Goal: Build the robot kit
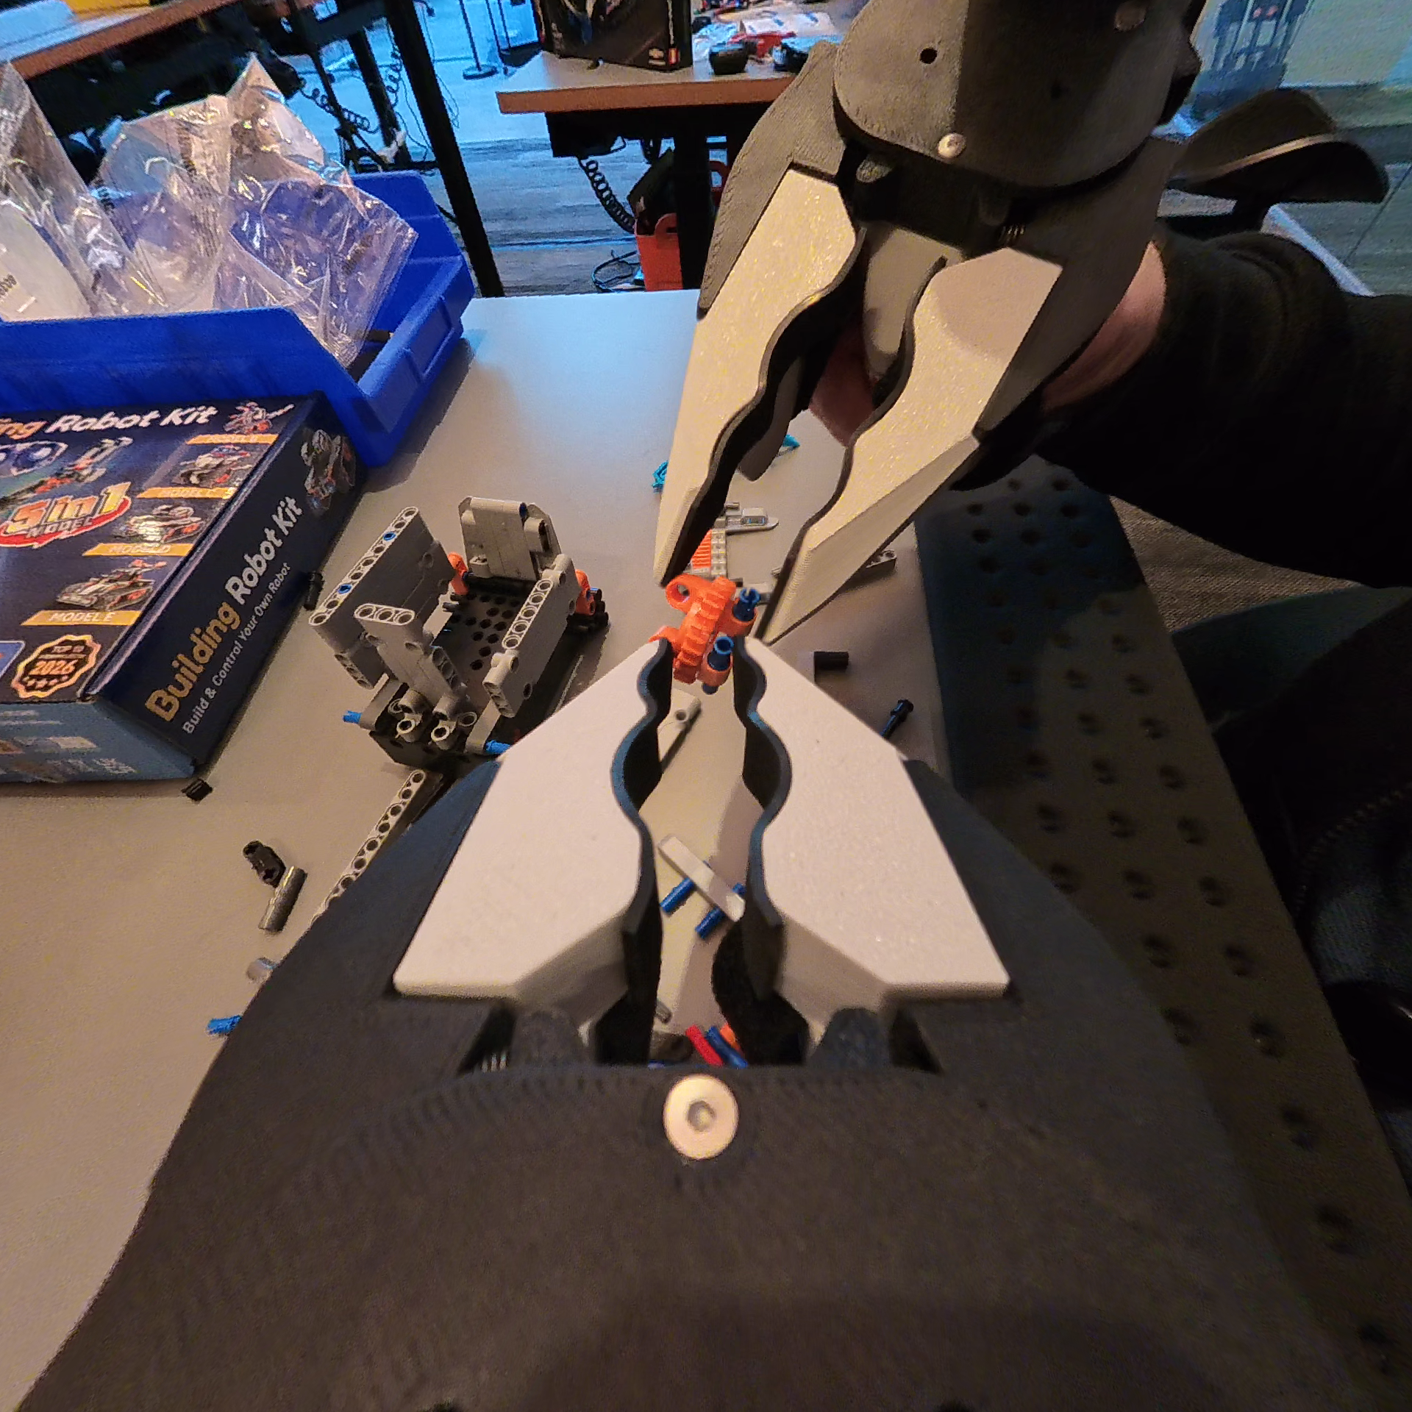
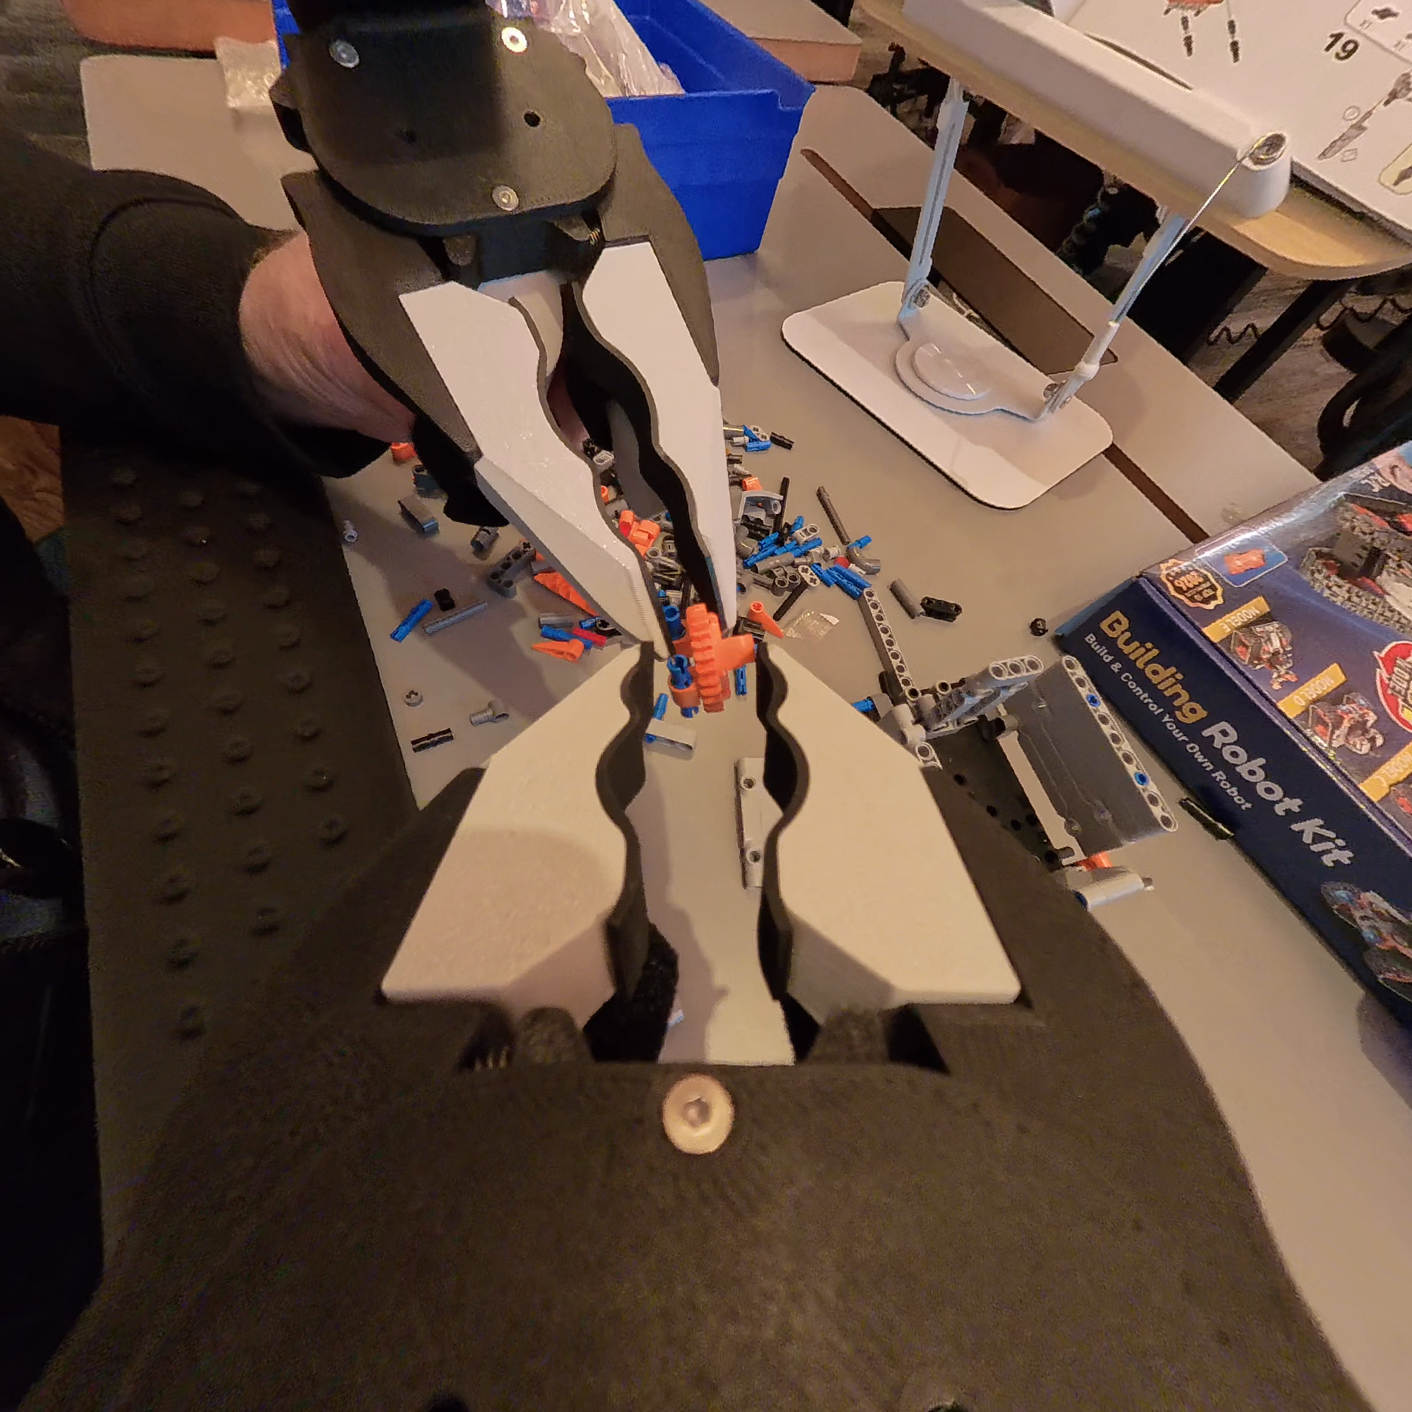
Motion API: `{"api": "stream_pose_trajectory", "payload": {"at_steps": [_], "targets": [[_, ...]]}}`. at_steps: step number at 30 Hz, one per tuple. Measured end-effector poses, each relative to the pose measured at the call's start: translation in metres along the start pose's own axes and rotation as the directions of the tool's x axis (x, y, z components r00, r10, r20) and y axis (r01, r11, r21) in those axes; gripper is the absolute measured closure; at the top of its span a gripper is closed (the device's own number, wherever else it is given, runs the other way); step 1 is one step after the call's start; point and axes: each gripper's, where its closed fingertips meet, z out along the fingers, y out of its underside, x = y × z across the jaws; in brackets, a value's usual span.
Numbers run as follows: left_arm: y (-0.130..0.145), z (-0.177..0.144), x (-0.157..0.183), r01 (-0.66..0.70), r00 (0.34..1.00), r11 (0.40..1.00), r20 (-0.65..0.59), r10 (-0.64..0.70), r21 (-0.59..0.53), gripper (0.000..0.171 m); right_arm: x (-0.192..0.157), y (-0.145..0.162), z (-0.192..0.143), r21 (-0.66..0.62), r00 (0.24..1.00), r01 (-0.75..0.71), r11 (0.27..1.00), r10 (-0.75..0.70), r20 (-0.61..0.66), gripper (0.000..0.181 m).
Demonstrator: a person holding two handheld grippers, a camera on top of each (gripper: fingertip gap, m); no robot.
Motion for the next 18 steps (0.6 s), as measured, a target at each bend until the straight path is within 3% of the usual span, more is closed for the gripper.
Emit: {"api": "stream_pose_trajectory", "payload": {"at_steps": [18], "targets": [[0.006, 0.003, -0.005, -0.004, 0.999, 1.0, 0.038, 0.005, -0.02, 0.158, 0.004, 0.017, 0.002, -0.066, 0.999, -0.03, 0.997, 0.028, -0.023, 0.16]]}}
